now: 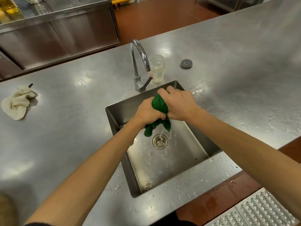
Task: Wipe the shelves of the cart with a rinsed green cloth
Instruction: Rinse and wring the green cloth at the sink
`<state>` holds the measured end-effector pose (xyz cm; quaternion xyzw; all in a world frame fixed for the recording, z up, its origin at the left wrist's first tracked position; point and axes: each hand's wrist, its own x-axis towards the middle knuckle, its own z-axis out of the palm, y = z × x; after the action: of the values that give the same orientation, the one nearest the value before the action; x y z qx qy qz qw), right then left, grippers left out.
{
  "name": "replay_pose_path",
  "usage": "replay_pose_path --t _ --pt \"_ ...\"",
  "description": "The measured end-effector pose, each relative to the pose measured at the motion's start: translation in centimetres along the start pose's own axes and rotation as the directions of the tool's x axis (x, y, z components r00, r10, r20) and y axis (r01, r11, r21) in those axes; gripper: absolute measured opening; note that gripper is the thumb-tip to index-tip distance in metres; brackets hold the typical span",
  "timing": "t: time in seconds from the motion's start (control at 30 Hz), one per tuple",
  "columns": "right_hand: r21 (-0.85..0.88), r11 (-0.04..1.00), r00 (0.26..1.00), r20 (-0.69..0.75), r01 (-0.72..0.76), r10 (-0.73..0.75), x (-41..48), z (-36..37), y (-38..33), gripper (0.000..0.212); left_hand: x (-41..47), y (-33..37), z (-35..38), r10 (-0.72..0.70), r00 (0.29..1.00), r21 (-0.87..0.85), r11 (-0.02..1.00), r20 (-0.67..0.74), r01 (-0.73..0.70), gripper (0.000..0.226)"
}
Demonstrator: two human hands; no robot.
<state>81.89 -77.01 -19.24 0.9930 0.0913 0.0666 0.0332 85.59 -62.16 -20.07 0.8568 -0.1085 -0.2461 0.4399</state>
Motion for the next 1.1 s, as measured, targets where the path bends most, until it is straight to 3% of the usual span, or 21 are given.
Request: replay_pose_path --t 0.07,0.17,0.2,0.3,0.37,0.43,0.53,0.63,0.77,0.9,1.03,1.1 --pt "-0.026 1.0 1.0 -0.02 0.009 -0.01 0.2 0.1 -0.3 0.077 -0.7 -0.3 -0.3 -0.139 0.988 -0.311 0.938 0.07 0.154 0.066" --pt "-0.063 0.998 0.997 -0.079 0.006 -0.011 0.6 0.0 -0.5 0.067 -2.6 -0.8 -0.9 -0.243 0.937 -0.627 0.696 0.252 0.349 0.035" --pt "-0.069 0.998 0.996 -0.087 0.006 -0.012 0.7 -0.1 -0.6 0.061 -2.9 -1.2 -0.9 -0.269 0.917 -0.696 0.597 0.294 0.398 0.036" --pt "-0.086 0.996 0.995 -0.102 0.007 -0.016 0.8 -0.5 -1.0 0.059 -3.1 -2.1 -0.4 -0.293 0.878 -0.864 0.228 0.379 0.449 0.079" --pt "-0.088 0.996 0.992 -0.125 0.016 -0.027 0.8 -0.7 -1.4 0.062 -2.6 -1.9 0.4 -0.276 0.866 -0.904 -0.03 0.417 0.426 0.082" --pt "-0.059 0.997 0.985 -0.167 0.039 -0.049 0.6 -0.7 -2.0 0.066 -2.2 -1.1 1.1 -0.291 0.856 -0.904 -0.143 0.428 0.403 0.086" --pt "-0.01 0.995 0.974 -0.201 0.103 -0.103 -0.1 -0.9 -3.6 0.069 -1.8 -0.1 1.4 -0.304 0.871 -0.922 -0.101 0.386 0.373 0.063" --pt "0.032 0.999 0.985 -0.168 0.04 -0.034 -0.3 -1.1 -3.8 0.066 -1.3 -0.3 1.0 -0.316 0.895 -0.942 0.013 0.315 0.336 0.034" --pt "0.087 0.991 0.993 -0.039 -0.106 0.11 -0.5 -1.0 -3.3 0.057 -0.3 -0.2 1.2 -0.391 0.895 -0.934 0.188 0.213 0.304 0.032" --pt "0.292 0.909 0.952 0.161 -0.297 0.259 -0.4 -1.2 -4.1 0.044 0.9 0.2 1.7 -0.511 0.859 -0.913 0.334 0.034 0.235 0.056" --pt "0.465 0.797 0.912 0.322 -0.385 0.253 0.7 -0.9 -3.2 0.038 0.9 0.9 1.9 -0.532 0.834 -0.878 0.457 -0.144 0.14 0.01" --pt "0.516 0.778 0.913 0.367 -0.359 0.178 1.1 -0.7 -2.6 0.033 0.9 1.0 1.7 -0.506 0.832 -0.846 0.526 -0.226 0.089 0.005"
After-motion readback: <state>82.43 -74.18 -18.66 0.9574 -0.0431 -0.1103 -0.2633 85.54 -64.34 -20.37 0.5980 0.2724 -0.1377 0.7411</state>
